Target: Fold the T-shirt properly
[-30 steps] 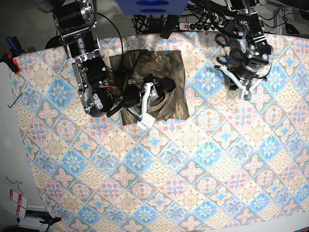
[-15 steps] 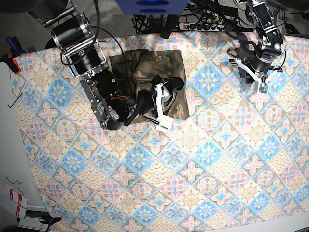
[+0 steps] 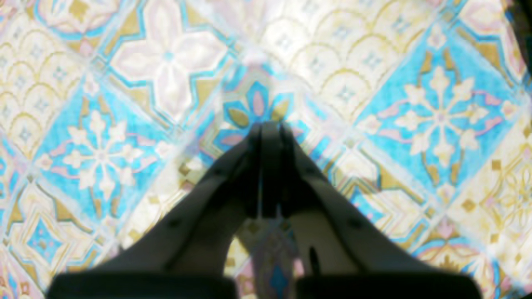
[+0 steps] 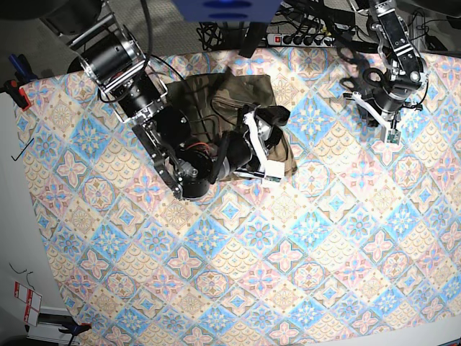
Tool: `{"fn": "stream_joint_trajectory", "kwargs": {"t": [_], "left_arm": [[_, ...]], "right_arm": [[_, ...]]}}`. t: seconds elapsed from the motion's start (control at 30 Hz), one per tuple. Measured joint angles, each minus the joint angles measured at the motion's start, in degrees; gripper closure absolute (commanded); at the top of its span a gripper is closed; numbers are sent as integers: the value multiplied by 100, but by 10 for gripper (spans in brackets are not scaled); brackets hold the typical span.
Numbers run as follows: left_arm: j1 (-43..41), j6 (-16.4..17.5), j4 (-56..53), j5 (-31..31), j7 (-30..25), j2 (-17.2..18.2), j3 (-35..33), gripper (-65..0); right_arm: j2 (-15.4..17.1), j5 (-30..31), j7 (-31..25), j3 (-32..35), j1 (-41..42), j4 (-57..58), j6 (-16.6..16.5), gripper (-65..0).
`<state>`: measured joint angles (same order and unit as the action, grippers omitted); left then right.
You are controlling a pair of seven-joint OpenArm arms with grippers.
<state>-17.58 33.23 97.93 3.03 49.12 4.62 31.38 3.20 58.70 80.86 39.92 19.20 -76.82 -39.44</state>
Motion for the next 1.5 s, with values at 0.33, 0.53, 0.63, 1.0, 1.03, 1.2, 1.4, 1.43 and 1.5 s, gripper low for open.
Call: {"fn": "stream_joint_trajectory", "kwargs": {"t": [0.33, 0.53, 0.63, 1.0, 1.03, 1.2, 1.4, 1.43, 1.5], "left_arm": [[267, -2, -636, 22, -7, 188, -4, 0], [278, 0, -634, 39, -37, 238, -13, 0], [284, 0, -634, 42, -48, 271, -11, 0], [286, 2, -640, 42, -46, 317, -26, 0], [282, 2, -640, 42, -46, 317, -26, 0], [282, 2, -638, 42, -44, 317, -26, 0], [278, -2, -638, 39, -44, 472, -26, 0], [280, -2, -638, 39, -44, 470, -26, 0], [284, 28, -638, 46, -46, 442, -28, 0]], "right_arm": [[11, -4, 2, -645, -2, -48, 0, -321], [284, 33, -103, -1163, -116, -269, 505, -236], [627, -52, -4, -1325, -332, -221, 544, -91], [831, -1082, -52, -1342, -765, -208, 564, 0], [841, -1305, 22, -1314, -837, -203, 562, 0], [857, -1545, -42, -868, -970, -203, 564, 0], [822, -1502, -24, 284, -986, -234, 560, 0], [813, -1497, -46, 337, -986, -236, 553, 0], [817, -1499, -44, 354, -942, -238, 546, 0]]}}
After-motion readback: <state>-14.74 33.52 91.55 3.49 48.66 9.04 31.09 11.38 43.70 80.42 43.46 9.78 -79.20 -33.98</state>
